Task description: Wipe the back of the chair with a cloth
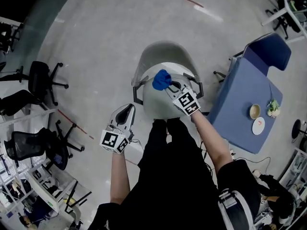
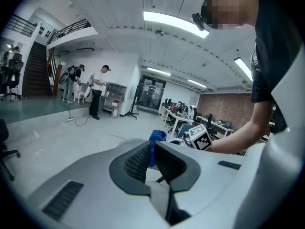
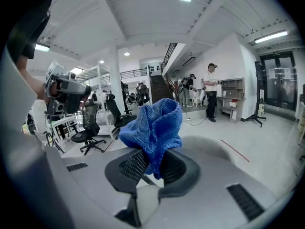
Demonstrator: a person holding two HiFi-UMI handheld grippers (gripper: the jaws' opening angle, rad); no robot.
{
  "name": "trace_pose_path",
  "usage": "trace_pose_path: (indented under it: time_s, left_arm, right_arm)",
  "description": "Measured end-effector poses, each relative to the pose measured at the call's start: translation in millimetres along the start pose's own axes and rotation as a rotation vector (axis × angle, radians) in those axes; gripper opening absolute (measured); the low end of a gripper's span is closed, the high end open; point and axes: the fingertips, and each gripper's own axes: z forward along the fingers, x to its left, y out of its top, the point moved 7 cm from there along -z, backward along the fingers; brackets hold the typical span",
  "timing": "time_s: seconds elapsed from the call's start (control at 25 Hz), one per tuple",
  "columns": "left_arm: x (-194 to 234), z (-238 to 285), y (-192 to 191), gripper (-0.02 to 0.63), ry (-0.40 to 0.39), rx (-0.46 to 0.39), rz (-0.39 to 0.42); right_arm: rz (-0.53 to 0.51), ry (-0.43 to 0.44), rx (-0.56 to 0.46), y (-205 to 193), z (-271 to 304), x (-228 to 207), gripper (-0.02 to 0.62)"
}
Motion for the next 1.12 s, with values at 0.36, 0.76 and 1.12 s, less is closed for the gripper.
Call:
trace_pose_path:
  time_s: [0.36,0.76,1.12]
  left_arm:
    - [57,39,-11,0.041,-0.087,0.020,0.028]
    - [82,64,-39,0.041,-0.103,0.033,-0.004]
    - [102,75,-72,0.041,-0.096,0.054,-0.036]
  right_arm:
    - [0.017,-0.035,0.019,-17,66,-18,0.077]
    - [0.018,-0.045,0.039,-43,121,-44,0.077]
    - [0.018,-0.054,0.056,-59,173,-63,0.077]
